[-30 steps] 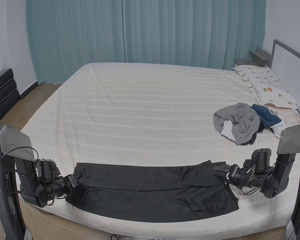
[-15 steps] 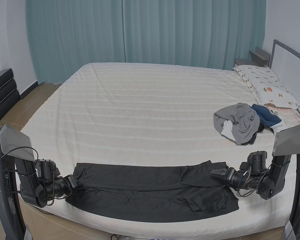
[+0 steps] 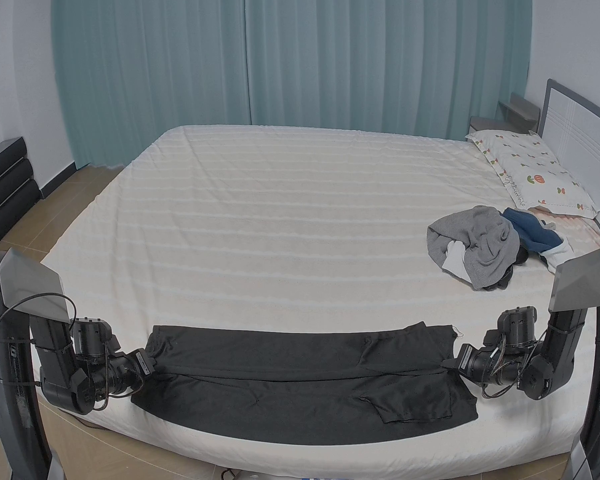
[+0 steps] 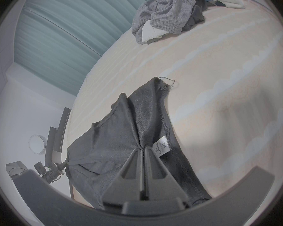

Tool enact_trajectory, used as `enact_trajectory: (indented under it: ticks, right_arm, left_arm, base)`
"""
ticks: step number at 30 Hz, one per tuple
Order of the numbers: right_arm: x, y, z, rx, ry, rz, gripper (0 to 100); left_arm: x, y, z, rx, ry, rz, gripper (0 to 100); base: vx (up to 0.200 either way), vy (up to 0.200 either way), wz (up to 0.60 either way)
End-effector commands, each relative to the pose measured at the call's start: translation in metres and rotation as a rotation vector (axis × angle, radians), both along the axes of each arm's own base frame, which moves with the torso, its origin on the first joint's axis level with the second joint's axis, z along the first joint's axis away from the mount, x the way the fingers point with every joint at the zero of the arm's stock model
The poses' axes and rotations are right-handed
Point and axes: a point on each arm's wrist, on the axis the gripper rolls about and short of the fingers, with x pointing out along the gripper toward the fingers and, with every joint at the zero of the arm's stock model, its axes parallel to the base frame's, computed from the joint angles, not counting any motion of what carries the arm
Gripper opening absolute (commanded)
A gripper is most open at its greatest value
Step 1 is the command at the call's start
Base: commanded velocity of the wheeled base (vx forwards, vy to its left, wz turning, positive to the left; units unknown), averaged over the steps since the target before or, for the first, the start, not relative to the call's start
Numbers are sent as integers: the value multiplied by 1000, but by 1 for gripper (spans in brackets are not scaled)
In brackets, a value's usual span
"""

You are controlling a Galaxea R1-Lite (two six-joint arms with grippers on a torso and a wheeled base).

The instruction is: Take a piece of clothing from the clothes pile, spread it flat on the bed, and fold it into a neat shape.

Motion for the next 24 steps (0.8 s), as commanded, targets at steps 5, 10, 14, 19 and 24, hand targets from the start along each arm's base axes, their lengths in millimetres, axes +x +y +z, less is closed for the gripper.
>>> enact_trajectory:
  ticks: [5,10,14,19,24]
  right_arm:
    - [-2,-5,8,-6,6,-12,0]
    - [-2,-7,5,-26,15,1,0]
    - [-2,-6,-1,-40,23,16,0]
    - [3,-7,17,-31,-53,11,100]
    - [8,-7,41,9,-130,-5,100]
  left_arm:
    - [1,0,0,-1,-1,1,0]
    - [0,0,0,-1,2,-1,0]
    - [0,0,0,-3,0,-1,0]
    - [0,0,1,-3,-9,-1,100]
    - [2,4,4,-14,-23,11,100]
  base:
    - [0,0,0]
    - [0,0,0]
    - [0,0,0]
    - [0,0,0]
    - [0,0,0]
